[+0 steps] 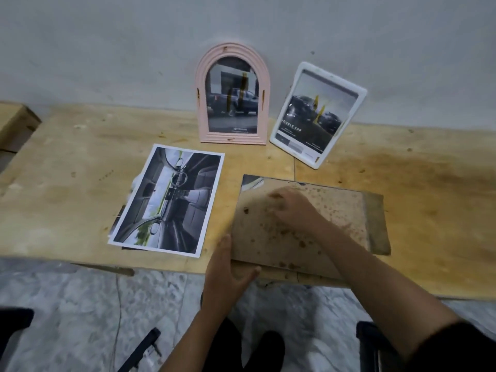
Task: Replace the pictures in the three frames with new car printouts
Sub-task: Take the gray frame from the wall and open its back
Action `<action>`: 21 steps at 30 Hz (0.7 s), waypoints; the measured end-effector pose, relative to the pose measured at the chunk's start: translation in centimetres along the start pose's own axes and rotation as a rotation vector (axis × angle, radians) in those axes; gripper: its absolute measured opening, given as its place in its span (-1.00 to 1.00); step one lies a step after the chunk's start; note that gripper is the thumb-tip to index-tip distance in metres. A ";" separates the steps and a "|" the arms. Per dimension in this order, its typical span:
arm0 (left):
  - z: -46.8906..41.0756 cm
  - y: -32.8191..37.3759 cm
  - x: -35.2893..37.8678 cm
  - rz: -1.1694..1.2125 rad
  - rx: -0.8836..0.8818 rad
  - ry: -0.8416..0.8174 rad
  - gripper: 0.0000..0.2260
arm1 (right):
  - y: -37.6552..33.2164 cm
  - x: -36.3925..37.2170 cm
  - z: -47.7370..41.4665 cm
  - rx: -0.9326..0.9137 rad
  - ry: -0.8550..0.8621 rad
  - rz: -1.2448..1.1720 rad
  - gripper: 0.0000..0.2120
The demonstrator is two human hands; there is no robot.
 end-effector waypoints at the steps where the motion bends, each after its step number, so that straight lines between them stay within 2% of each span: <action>1: 0.0 0.0 0.1 -0.013 0.004 0.011 -0.05 | -1.3 0.8 -1.8 -0.048 -0.116 0.106 -0.57; 3: 0.0 0.0 0.5 -0.033 0.010 0.029 -0.10 | -2.7 2.0 -4.3 -0.110 -0.234 0.366 -0.40; 5: 0.0 0.1 0.7 -0.042 0.010 0.035 -0.15 | -3.1 2.3 -5.6 -0.123 -0.243 0.565 -0.37; 9: 0.1 0.0 0.6 -0.027 -0.007 0.024 -0.18 | -3.7 1.7 -7.1 -0.172 -0.244 0.742 -0.33; 11: 0.1 0.1 0.6 -0.027 -0.006 0.041 -0.18 | -4.4 1.2 -8.2 -0.167 -0.295 0.738 -0.31; 15: 0.0 0.3 0.7 0.017 -0.043 0.074 -0.19 | -4.7 0.0 -9.1 -0.142 -0.452 0.578 -0.39; 18: 0.0 0.6 0.7 0.060 -0.077 0.089 -0.20 | -4.9 -1.2 -8.9 -0.178 -0.479 0.544 -0.45; 21: -0.3 1.0 0.7 0.042 -0.107 0.134 -0.20 | -5.3 -2.0 -8.5 -0.239 -0.434 0.542 -0.55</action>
Point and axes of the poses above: each hand's wrist, its own z-axis away from the middle knuckle, its own x-axis out of the palm, y = z × x, the point moved 2 cm from there along -z, towards the middle knuckle, and after that the axes turned 7 degrees about z, right-handed, at the moved point
